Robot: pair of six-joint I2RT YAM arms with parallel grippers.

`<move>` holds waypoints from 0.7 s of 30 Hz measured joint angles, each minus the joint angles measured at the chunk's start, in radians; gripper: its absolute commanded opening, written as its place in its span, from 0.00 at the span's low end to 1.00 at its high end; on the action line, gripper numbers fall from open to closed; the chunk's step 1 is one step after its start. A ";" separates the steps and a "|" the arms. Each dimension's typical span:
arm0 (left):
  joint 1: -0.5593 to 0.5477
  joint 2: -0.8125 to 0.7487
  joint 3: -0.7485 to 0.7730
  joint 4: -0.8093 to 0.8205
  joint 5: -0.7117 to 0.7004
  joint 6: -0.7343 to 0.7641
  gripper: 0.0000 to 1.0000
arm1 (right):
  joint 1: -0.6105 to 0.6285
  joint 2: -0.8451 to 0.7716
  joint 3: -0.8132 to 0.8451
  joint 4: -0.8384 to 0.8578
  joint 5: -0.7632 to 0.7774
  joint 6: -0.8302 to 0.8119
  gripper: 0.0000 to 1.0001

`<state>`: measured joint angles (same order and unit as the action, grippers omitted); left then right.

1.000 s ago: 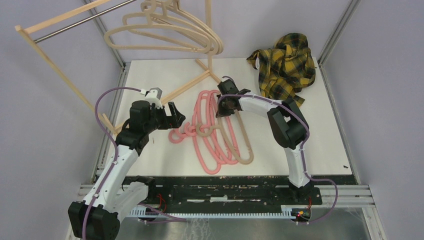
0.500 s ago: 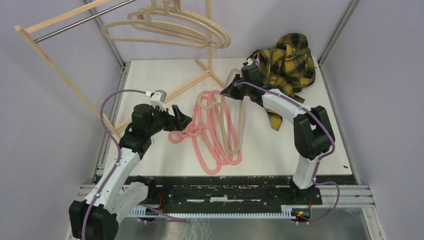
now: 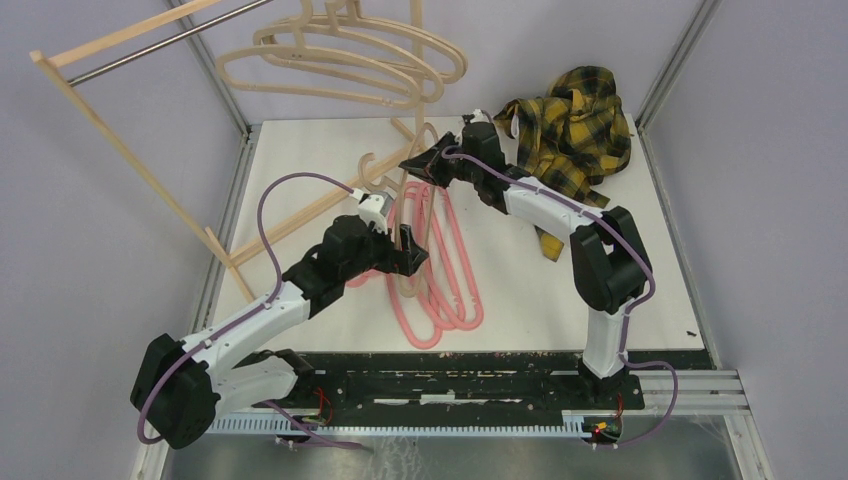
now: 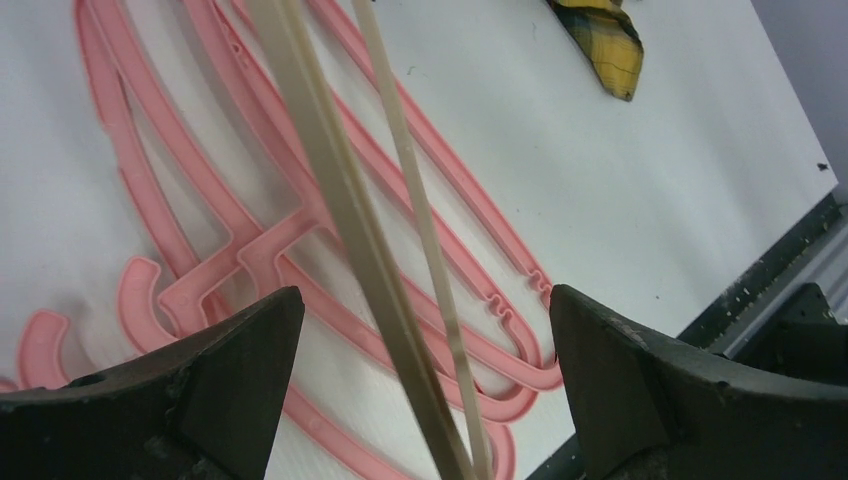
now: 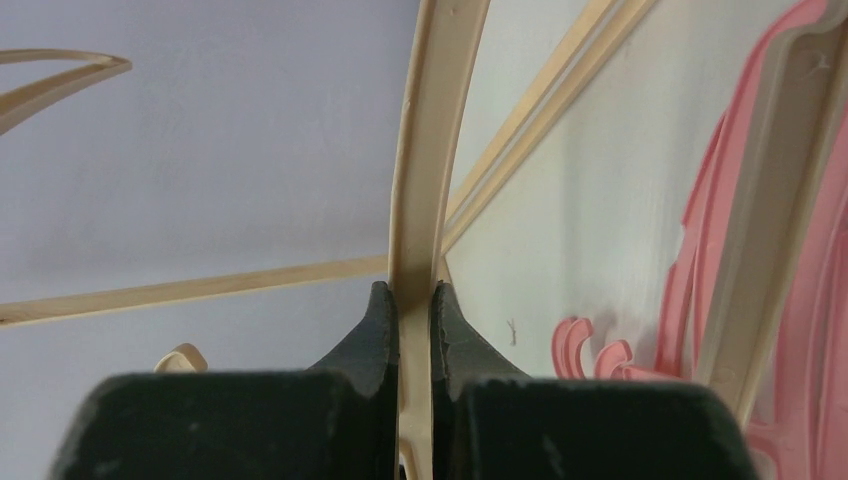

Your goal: Organize the hangers

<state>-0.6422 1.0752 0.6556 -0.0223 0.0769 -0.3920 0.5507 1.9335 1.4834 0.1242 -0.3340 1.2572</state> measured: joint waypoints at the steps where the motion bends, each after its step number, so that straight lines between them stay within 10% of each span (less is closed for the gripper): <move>1: 0.000 0.000 -0.007 0.012 -0.020 -0.002 0.99 | 0.000 -0.005 -0.011 0.018 -0.010 0.013 0.01; 6: -0.002 0.024 -0.029 0.055 -0.060 -0.010 0.96 | -0.002 -0.032 -0.079 0.071 -0.047 0.070 0.01; 10: -0.017 0.051 -0.048 0.083 -0.057 -0.027 0.60 | -0.004 -0.039 -0.097 0.106 -0.068 0.093 0.01; 14: -0.033 0.057 -0.066 0.116 -0.038 -0.063 0.05 | -0.007 -0.039 -0.098 0.159 -0.081 0.118 0.01; 18: -0.035 0.057 -0.080 0.142 -0.035 -0.102 0.03 | -0.010 -0.039 -0.098 0.194 -0.098 0.126 0.07; 21: -0.037 0.051 -0.086 0.140 -0.050 -0.120 0.03 | -0.011 -0.038 -0.098 0.192 -0.108 0.123 0.37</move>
<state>-0.6788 1.1267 0.5697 0.1173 0.0273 -0.5117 0.5400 1.8954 1.3849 0.3164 -0.4419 1.3804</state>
